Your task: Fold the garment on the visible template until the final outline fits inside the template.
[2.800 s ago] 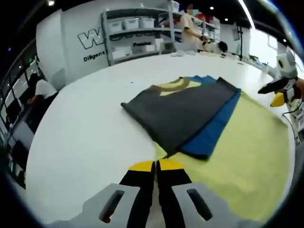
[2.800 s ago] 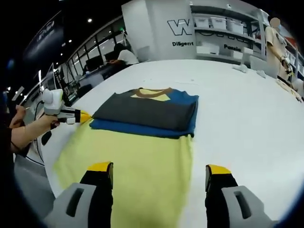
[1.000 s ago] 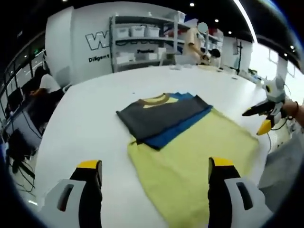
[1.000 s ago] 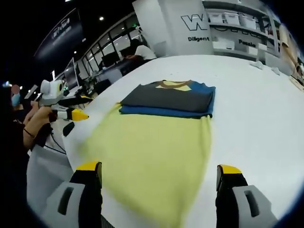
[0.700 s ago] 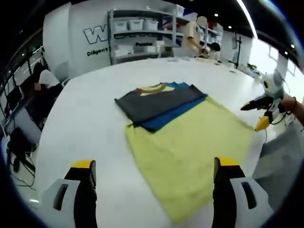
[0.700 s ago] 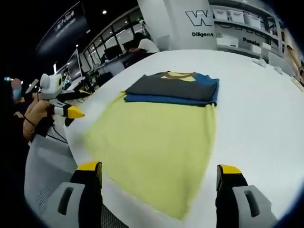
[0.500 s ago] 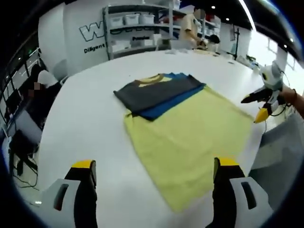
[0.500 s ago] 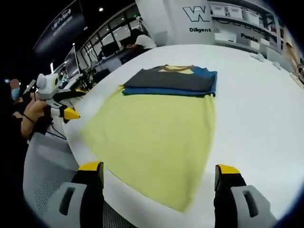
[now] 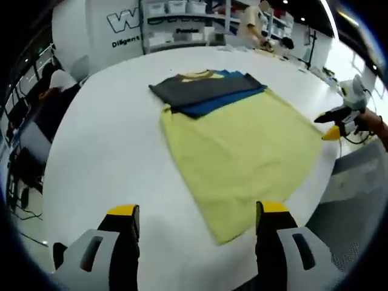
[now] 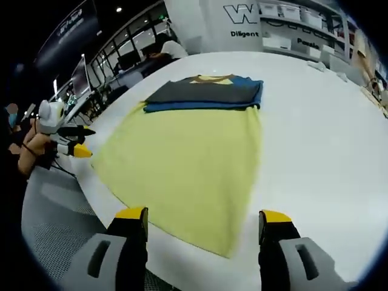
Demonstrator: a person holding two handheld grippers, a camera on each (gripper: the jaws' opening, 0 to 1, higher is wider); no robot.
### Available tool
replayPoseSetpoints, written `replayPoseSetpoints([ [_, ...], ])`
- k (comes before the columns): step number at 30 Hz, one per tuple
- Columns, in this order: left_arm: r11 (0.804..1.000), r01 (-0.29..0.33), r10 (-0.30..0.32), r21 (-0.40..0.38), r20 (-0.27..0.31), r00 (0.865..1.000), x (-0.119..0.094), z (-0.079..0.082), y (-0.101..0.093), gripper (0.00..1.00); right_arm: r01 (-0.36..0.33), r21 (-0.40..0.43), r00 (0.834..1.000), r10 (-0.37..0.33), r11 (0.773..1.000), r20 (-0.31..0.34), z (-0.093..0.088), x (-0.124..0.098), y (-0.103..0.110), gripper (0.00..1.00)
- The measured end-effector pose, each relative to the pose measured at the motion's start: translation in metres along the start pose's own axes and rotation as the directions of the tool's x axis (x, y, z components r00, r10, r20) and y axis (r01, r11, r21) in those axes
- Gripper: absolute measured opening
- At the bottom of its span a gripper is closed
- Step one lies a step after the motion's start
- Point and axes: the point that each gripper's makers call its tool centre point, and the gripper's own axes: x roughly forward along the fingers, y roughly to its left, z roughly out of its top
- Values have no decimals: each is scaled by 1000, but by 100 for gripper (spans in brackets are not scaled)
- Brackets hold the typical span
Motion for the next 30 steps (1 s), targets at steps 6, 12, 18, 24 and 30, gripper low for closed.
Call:
replayPoseSetpoints([
  [6, 997, 56, -57, -48, -22, 998, 1, -8, -13, 56, 11, 29, 1000, -11, 1000, -7, -8, -3, -6, 65],
  [12, 987, 85, -86, -136, -6, 996, 1, -10, -19, 48, 31, 31, 999, -30, 999, -23, -15, -5, -9, 52],
  [18, 980, 84, -94, -180, -50, 994, 2, -18, -22, 42, 48, 21, 998, -47, 999, -39, -23, -8, -8, 44],
  [24, 983, 85, -98, -163, -71, 993, 3, -24, -25, 37, 76, 7, 997, -76, 997, -23, -23, -8, -9, 24],
  [30, 984, 74, -89, -163, -85, 992, 2, -28, -26, 28, 100, -11, 994, -100, 995, -42, -26, -6, -10, 19],
])
